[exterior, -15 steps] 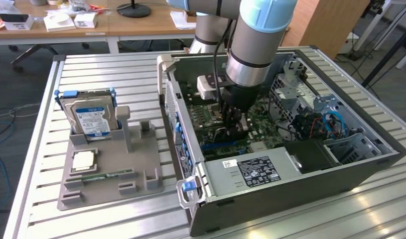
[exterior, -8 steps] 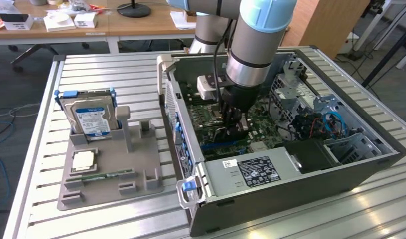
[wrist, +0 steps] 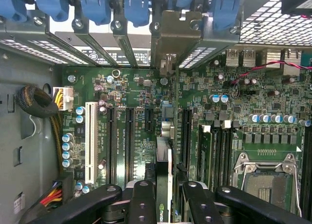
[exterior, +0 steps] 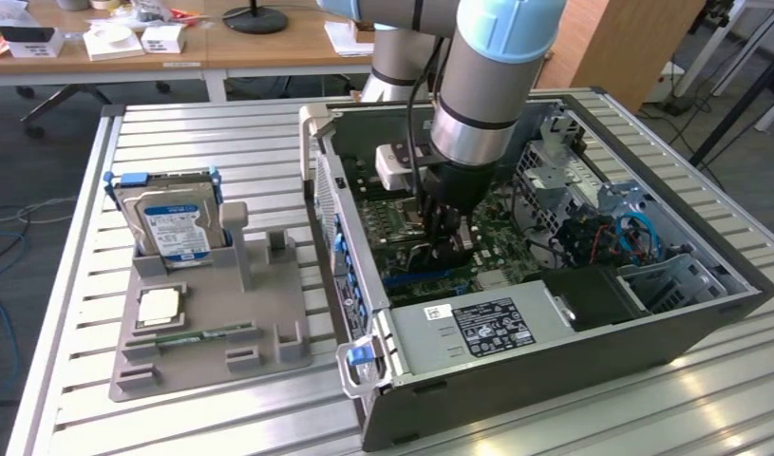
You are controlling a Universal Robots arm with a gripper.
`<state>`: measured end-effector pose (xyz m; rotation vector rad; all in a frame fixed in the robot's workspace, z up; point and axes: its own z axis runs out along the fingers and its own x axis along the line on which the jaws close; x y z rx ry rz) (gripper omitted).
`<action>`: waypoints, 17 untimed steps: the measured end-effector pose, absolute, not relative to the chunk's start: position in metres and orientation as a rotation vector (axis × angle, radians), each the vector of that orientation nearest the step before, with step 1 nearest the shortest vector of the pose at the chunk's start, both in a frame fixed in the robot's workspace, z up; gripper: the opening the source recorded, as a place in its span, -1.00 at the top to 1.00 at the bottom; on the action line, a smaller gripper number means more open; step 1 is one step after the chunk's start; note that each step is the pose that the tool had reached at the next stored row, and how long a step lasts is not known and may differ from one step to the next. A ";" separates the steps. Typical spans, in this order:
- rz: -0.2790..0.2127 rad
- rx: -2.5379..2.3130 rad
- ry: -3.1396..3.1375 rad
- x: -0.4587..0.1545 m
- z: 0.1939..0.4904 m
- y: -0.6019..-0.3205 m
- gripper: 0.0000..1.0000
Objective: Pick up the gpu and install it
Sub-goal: 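Insert the gpu into the slot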
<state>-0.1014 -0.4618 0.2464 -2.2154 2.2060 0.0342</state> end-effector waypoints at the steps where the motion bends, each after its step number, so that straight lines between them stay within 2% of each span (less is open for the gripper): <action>1: 0.034 -2.215 2.206 -0.101 0.246 -0.462 0.47; 17: 0.034 -2.215 2.206 -0.101 0.244 -0.462 0.47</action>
